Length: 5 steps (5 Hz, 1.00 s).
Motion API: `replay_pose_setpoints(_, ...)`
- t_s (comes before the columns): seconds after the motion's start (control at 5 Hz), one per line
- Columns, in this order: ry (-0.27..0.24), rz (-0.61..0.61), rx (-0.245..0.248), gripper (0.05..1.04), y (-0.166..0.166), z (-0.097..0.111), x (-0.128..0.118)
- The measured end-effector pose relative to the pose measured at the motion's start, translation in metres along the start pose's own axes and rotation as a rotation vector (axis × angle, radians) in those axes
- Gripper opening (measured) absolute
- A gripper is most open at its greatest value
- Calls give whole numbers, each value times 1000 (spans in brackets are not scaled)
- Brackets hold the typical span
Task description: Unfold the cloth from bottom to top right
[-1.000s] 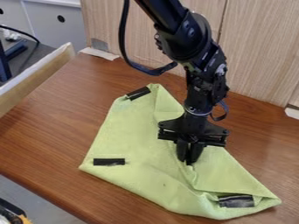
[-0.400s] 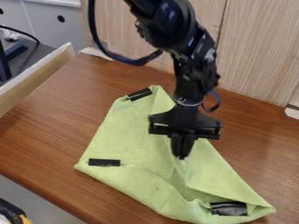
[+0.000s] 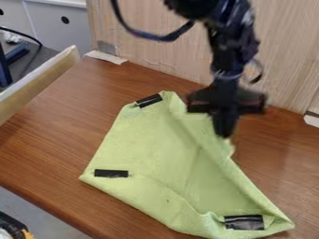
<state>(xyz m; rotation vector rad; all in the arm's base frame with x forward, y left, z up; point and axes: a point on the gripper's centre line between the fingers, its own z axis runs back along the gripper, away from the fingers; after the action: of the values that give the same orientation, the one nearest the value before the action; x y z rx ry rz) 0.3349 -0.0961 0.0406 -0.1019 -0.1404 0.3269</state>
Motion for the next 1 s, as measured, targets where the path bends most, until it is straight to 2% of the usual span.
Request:
replay_pose_setpoints(0.2,-25,-69,-23,63,-30,2,18)
replay_pose_setpoints(0.4,-23,-127,-42,63,-56,-9,26)
replay_pose_setpoints(0.6,4,-187,-52,63,-69,-27,23)
replay_pose_setpoints(0.8,28,-239,-18,63,-72,-50,19)
replay_pose_setpoints(1.0,25,-258,8,63,-76,-59,17)
